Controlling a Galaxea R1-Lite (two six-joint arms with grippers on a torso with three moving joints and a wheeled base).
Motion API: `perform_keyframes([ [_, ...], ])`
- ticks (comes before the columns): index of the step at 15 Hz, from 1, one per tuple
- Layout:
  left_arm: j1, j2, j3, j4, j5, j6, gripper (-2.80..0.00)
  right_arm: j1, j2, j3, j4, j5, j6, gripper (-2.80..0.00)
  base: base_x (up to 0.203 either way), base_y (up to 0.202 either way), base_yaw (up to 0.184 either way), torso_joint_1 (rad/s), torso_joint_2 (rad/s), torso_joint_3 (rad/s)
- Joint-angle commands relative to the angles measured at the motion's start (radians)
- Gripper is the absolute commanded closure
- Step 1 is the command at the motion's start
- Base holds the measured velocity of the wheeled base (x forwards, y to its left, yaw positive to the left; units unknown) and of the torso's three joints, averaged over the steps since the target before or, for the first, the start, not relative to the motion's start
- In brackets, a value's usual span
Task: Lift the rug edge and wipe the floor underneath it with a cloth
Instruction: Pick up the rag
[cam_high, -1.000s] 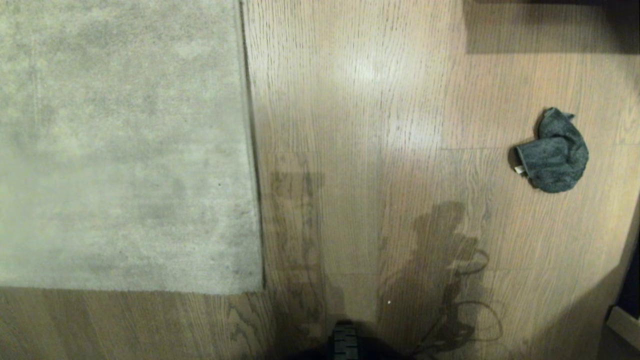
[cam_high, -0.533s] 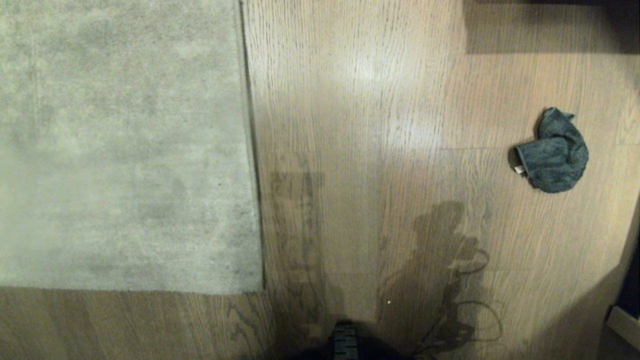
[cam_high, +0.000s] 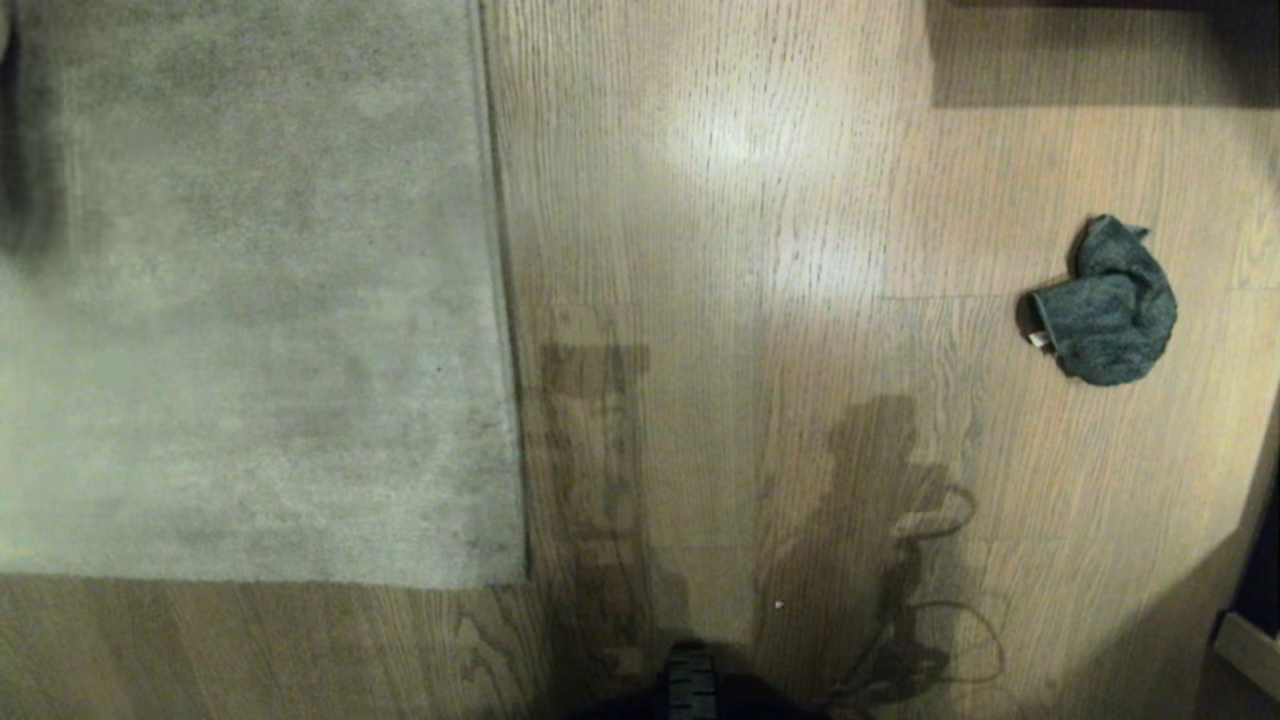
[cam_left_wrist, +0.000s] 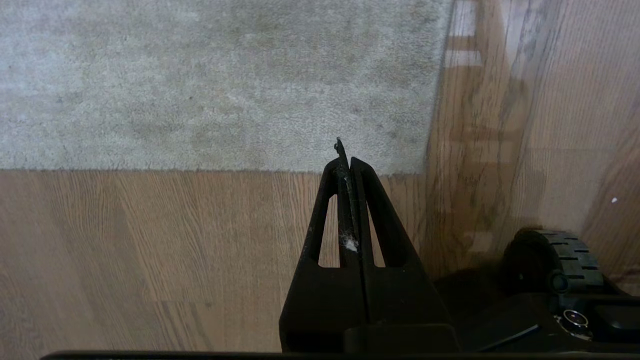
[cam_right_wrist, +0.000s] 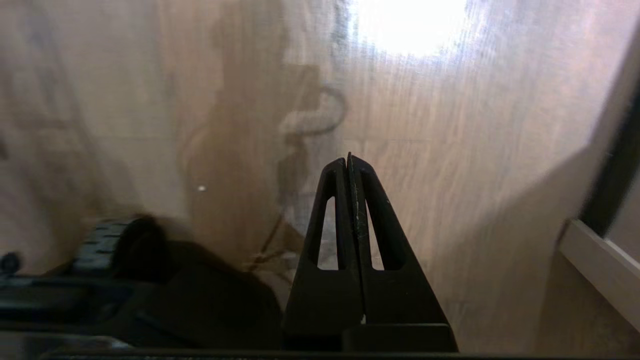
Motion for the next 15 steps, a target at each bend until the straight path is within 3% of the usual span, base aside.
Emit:
perform_keyframes([
  [1,0.0,0.001,0.0,0.0,0.0,0.0,0.0,0.001,0.134,-0.057,0.003,0.012,0.0,0.0,0.0,0.0,0.0,0.0,0.0,0.0],
  [7,0.0,0.001,0.0,0.0,0.0,0.0,0.0,0.002,0.453,-0.131,-0.048,0.087,0.003,0.0,0.0,0.0,0.0,0.0,0.0,0.0],
  [15,0.0,0.001,0.0,0.0,0.0,0.0,0.0,0.002,0.824,-0.141,-0.369,0.125,0.002,0.0,0.0,0.0,0.0,0.0,0.0,0.0],
])
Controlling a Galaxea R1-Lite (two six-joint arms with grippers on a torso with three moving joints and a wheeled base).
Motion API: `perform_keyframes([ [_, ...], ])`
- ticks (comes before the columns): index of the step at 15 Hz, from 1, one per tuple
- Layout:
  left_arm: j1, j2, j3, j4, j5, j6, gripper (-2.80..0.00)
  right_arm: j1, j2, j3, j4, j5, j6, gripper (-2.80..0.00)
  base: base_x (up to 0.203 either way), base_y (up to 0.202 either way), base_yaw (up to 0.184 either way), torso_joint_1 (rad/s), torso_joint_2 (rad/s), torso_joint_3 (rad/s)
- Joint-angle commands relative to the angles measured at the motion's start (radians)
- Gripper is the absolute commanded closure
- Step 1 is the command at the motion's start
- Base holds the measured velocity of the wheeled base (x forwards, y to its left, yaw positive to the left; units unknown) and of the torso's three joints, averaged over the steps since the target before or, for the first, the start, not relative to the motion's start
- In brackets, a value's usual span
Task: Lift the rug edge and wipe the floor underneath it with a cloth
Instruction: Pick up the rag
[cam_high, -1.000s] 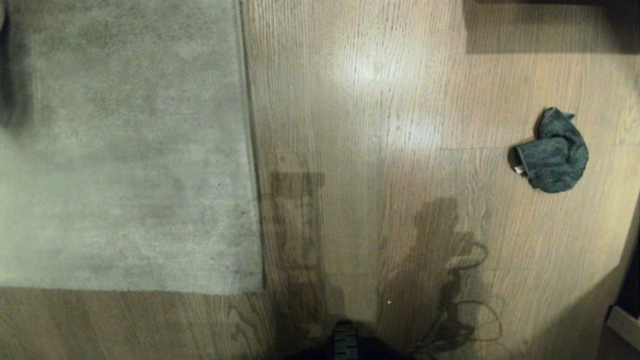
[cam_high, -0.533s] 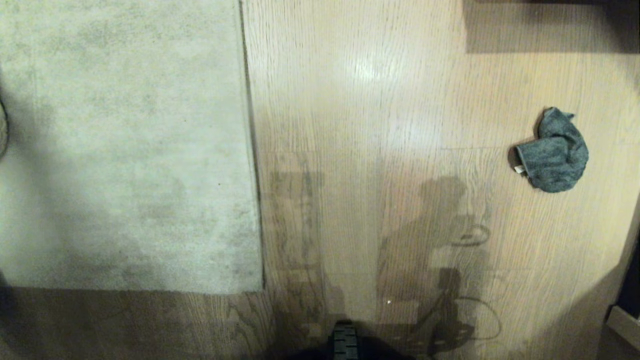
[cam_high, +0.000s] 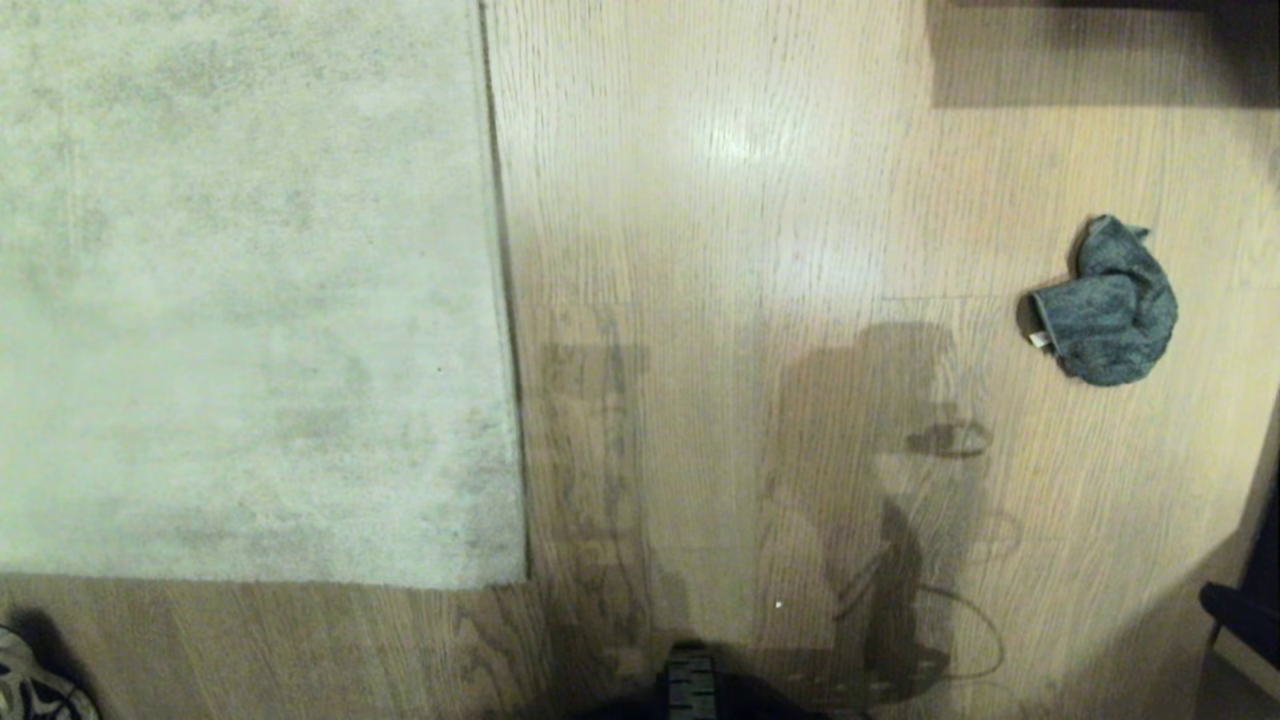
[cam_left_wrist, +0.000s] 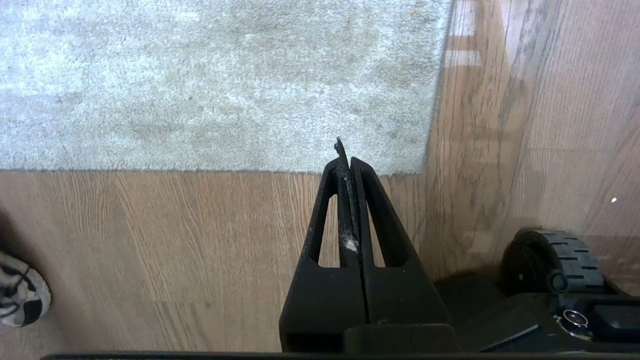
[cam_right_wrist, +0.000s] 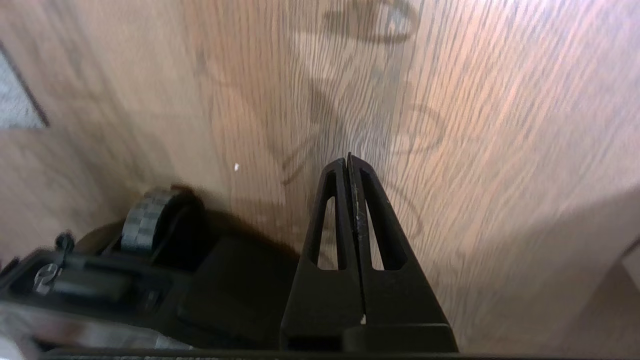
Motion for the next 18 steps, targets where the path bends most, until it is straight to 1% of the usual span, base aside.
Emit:
perform_keyframes([
  [1,0.0,0.001,0.0,0.0,0.0,-0.001,0.0,0.0,0.163,0.0,-0.105,0.001,0.002,0.0,0.0,0.0,0.0,0.0,0.0,0.0],
  [5,0.0,0.001,0.0,0.0,0.0,-0.001,0.0,0.0,0.305,-0.007,-0.245,0.0,0.032,0.0,0.0,0.0,0.0,0.0,0.0,0.0],
  [7,0.0,0.001,0.0,0.0,0.0,-0.001,0.0,0.0,0.329,-0.026,-0.303,-0.001,0.049,0.0,0.0,0.0,0.0,0.0,0.0,0.0],
  [10,0.0,0.001,0.0,0.0,0.0,-0.001,0.0,-0.014,0.339,-0.092,-0.302,-0.032,0.048,0.0,0.0,0.0,0.0,0.0,0.0,0.0],
  [11,0.0,0.001,0.0,0.0,0.0,-0.001,0.0,-0.023,0.345,-0.097,-0.306,-0.048,0.045,0.0,0.0,0.0,0.0,0.0,0.0,0.0],
  [14,0.0,0.001,0.0,0.0,0.0,-0.001,0.0,-0.024,0.35,-0.111,-0.298,-0.055,0.042,0.0,0.0,0.0,0.0,0.0,0.0,0.0],
  [15,0.0,0.001,0.0,0.0,0.0,-0.001,0.0,-0.024,0.362,-0.132,-0.296,-0.055,0.035,-2.8,0.0,0.0,0.0,0.0,0.0,0.0],
  [18,0.0,0.001,0.0,0.0,0.0,-0.001,0.0,-0.023,0.432,-0.216,-0.306,-0.056,0.027,-2.8,0.0,0.0,0.0,0.0,0.0,0.0],
])
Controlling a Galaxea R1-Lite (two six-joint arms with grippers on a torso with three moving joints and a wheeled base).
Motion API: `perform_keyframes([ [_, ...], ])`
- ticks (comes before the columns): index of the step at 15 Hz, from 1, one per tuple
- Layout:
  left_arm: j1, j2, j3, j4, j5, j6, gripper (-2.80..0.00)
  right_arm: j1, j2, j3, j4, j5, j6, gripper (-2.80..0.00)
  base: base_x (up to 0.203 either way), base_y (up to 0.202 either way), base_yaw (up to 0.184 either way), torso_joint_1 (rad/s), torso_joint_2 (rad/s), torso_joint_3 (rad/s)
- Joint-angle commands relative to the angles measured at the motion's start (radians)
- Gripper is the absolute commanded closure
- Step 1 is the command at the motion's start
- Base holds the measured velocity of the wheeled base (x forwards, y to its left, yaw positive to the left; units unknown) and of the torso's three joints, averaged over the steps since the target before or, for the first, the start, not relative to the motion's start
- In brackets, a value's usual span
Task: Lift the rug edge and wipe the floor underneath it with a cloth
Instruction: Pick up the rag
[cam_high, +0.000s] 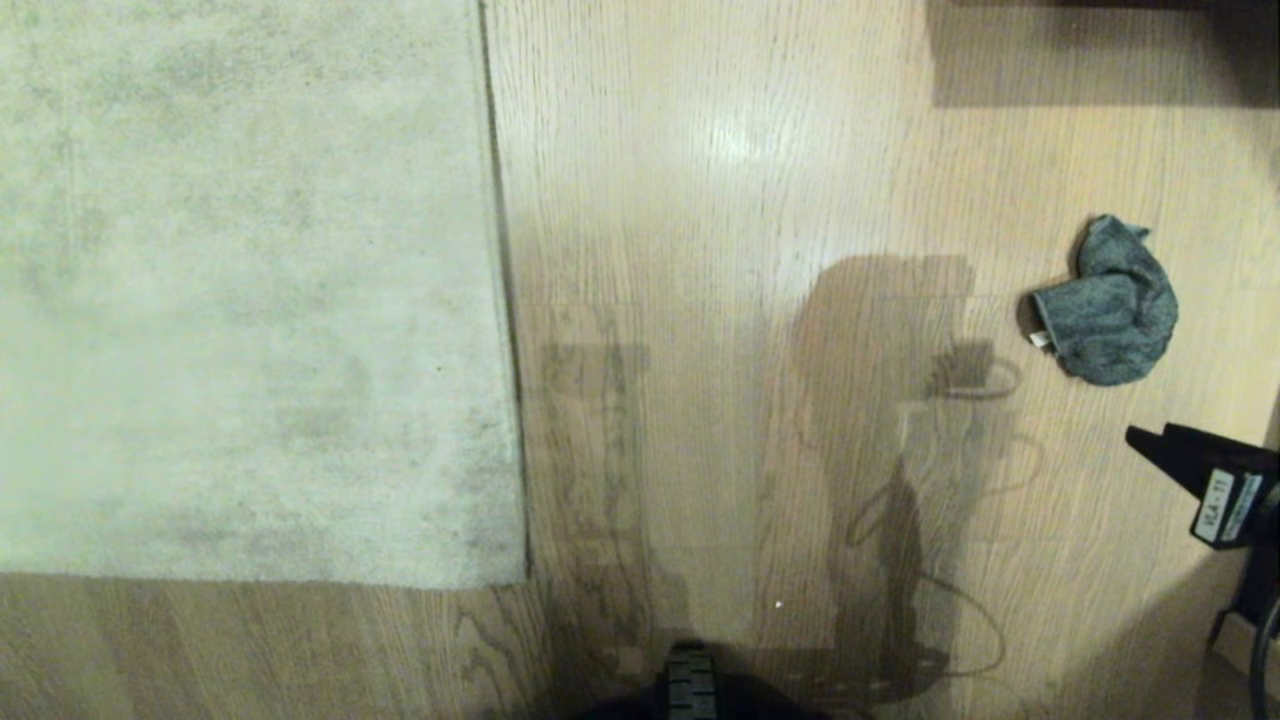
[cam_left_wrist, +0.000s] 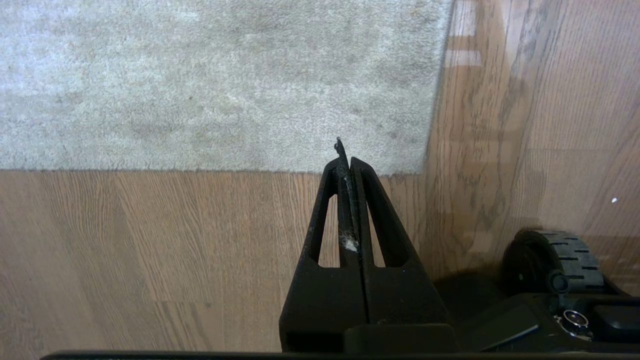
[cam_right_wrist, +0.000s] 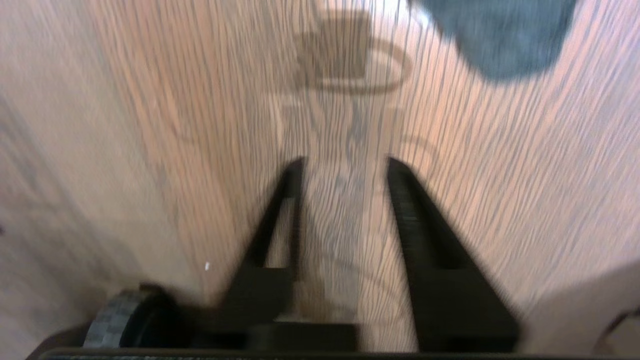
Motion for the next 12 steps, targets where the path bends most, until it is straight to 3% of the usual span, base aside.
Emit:
perform_keyframes([
  [1,0.0,0.001,0.0,0.0,0.001,0.0,0.0,0.001,0.074,-0.065,-0.006,0.0,-0.002,-2.8,0.0,0.0,0.0,0.0,0.0,0.0],
  [3,0.0,0.001,0.0,-0.001,0.001,0.0,0.0,-0.003,0.127,-0.109,-0.01,-0.002,-0.003,-2.8,0.0,0.0,0.0,0.0,0.0,0.0],
  [12,0.0,0.001,0.0,-0.001,0.001,0.0,0.0,-0.18,0.337,-0.308,-0.021,0.001,-0.047,-2.8,0.0,0.0,0.0,0.0,0.0,0.0],
])
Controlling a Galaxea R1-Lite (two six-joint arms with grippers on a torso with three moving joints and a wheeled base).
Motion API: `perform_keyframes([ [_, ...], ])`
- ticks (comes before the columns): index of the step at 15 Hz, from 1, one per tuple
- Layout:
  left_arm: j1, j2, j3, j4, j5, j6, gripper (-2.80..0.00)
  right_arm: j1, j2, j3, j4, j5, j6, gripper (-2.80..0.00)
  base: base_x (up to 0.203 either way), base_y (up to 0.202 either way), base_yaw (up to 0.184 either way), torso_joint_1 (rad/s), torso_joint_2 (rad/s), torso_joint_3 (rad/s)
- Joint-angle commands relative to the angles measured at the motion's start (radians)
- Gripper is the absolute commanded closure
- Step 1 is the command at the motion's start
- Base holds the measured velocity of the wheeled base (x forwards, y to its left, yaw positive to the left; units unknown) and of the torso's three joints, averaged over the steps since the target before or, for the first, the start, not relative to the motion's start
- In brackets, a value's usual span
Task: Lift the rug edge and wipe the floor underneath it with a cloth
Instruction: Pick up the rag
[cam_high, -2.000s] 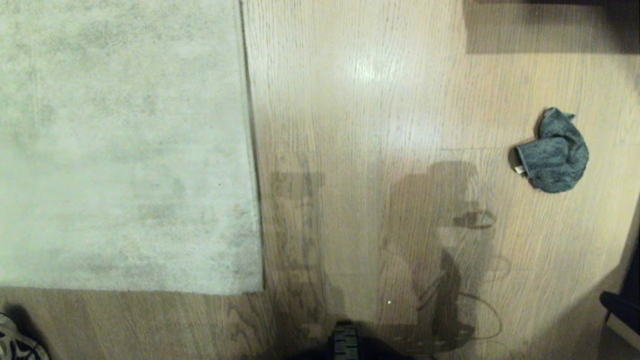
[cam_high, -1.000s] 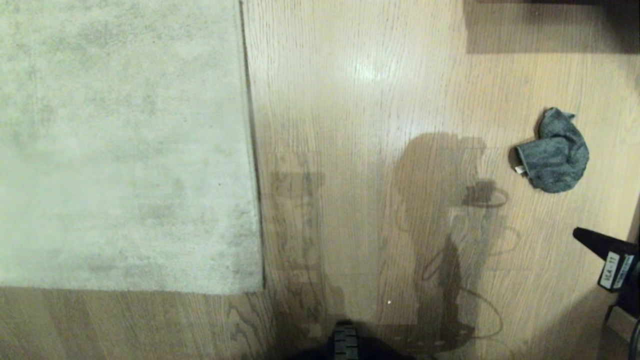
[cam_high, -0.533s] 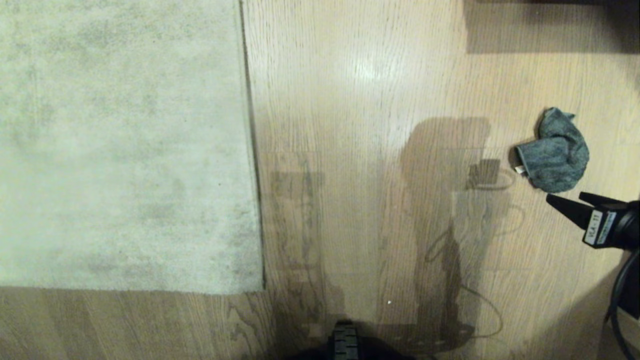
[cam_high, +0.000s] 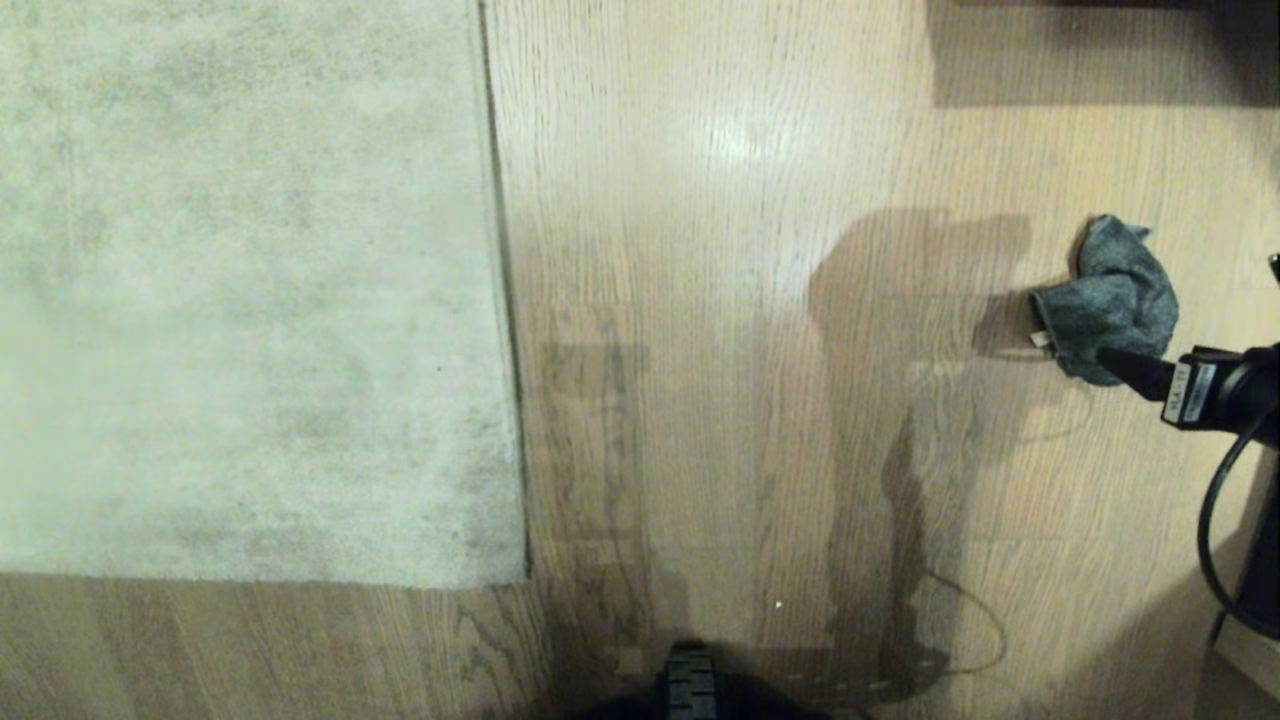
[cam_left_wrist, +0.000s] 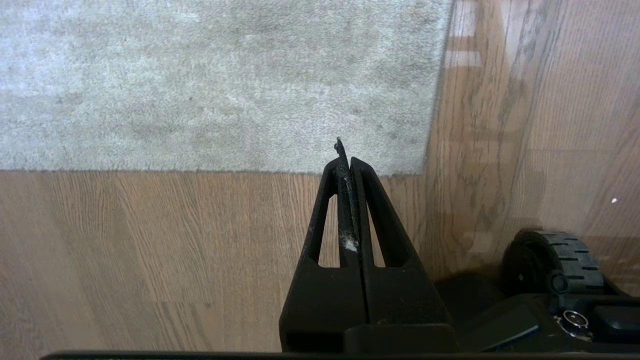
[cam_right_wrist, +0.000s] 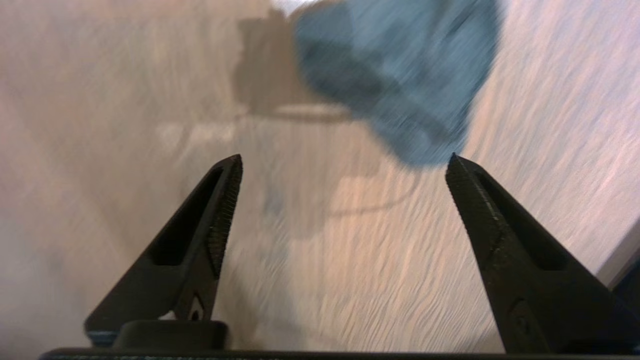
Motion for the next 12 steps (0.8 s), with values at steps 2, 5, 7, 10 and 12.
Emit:
perform_keyframes([
  [2,0.0,0.001,0.0,0.0,0.001,0.0,0.0,-0.037,0.14,-0.093,-0.072,0.002,0.006,-2.8,0.0,0.0,0.0,0.0,0.0,0.0],
  [5,0.0,0.001,0.0,0.0,0.001,0.0,0.0,-0.055,0.26,-0.124,-0.241,0.003,0.016,-2.8,0.0,0.0,0.0,0.0,0.0,0.0],
  [7,0.0,0.001,0.0,0.0,0.001,0.0,0.0,-0.084,0.306,-0.129,-0.298,0.007,0.02,-2.8,0.0,0.0,0.0,0.0,0.0,0.0],
  [10,0.0,0.001,0.0,0.001,0.001,0.0,0.0,-0.108,0.339,-0.142,-0.301,0.008,0.02,-2.8,0.0,0.0,0.0,0.0,0.0,0.0],
  [12,0.0,0.001,0.0,0.001,0.001,0.0,0.0,-0.116,0.359,-0.161,-0.303,0.009,0.034,-2.8,0.0,0.0,0.0,0.0,0.0,0.0],
])
